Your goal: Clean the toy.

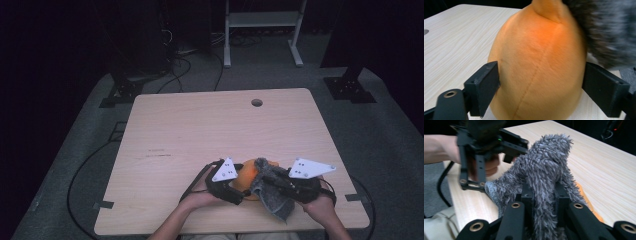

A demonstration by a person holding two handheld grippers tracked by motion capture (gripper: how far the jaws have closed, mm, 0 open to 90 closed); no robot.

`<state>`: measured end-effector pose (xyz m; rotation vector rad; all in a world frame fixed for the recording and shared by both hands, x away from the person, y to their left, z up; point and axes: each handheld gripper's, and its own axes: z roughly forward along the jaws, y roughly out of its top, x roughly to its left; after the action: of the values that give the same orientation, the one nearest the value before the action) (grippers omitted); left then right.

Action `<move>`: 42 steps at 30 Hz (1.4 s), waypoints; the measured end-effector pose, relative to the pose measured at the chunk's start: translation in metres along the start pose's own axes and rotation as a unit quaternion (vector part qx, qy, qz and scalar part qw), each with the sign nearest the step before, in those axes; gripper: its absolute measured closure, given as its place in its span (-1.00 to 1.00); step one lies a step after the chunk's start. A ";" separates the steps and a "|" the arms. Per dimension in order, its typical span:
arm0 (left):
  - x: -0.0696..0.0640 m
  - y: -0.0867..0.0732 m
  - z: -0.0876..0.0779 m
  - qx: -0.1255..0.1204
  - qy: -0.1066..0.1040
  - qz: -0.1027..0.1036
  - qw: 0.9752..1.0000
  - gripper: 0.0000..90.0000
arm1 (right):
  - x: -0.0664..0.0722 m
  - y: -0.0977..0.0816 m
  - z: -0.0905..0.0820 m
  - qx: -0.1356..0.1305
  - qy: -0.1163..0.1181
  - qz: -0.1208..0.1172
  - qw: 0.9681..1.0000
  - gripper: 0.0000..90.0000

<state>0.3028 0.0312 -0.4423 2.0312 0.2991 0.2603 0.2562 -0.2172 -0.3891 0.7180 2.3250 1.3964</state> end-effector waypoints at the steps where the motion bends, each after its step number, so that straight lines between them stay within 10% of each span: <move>1: -0.001 0.000 0.000 0.000 -0.001 0.007 1.000 -0.54 | 0.001 0.002 0.000 -0.002 0.008 0.002 1.000 0.66; 4: -0.008 0.000 0.002 0.003 0.003 0.026 1.000 -0.34 | 0.000 0.009 -0.003 -0.026 0.029 0.015 0.999 0.66; 11: -0.012 0.008 -0.002 -0.001 0.022 0.069 0.997 -0.23 | -0.016 0.001 -0.006 -0.030 -0.001 0.048 0.998 0.66; 17: -0.009 0.027 -0.027 -0.011 0.026 0.086 0.996 -0.18 | -0.010 0.011 -0.012 -0.058 0.002 0.037 0.998 0.66; 26: -0.002 0.020 -0.025 0.022 0.016 0.055 0.998 -0.19 | -0.028 -0.015 0.012 0.016 -0.031 0.063 0.997 0.65; 32: -0.006 0.018 -0.017 0.017 0.015 0.046 0.999 -0.24 | -0.012 0.005 0.004 -0.028 -0.001 0.049 0.998 0.66; 37: 0.001 0.017 -0.022 -0.008 -0.027 0.020 0.999 -0.65 | -0.010 -0.001 0.015 0.009 -0.004 0.038 0.999 0.65; 42: 0.011 0.008 -0.018 0.011 -0.011 -0.002 1.000 -0.77 | -0.014 -0.007 0.013 0.010 0.003 0.041 0.999 0.65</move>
<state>0.3086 0.0466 -0.4263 2.0538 0.2934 0.2335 0.2729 -0.2184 -0.4007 0.8256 2.3425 1.4129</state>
